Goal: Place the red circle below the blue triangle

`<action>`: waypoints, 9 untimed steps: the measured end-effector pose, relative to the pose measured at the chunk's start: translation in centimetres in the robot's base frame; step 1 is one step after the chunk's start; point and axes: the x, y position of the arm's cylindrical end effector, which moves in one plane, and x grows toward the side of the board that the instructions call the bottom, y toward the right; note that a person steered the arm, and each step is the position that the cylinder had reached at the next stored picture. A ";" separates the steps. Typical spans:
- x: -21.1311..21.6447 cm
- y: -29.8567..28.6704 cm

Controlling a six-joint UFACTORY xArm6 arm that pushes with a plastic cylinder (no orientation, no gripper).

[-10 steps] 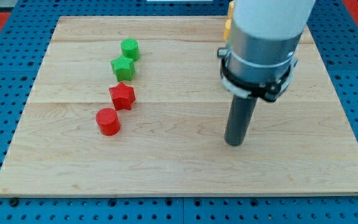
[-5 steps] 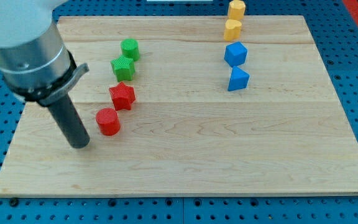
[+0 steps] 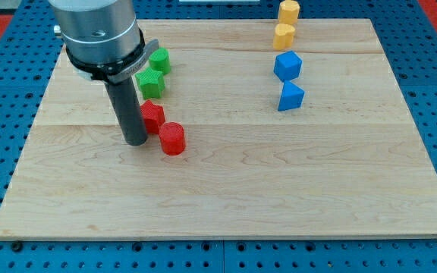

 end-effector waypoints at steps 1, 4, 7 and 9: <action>0.9 6.0; 2.6 16.4; 3.9 20.7; 4.6 22.1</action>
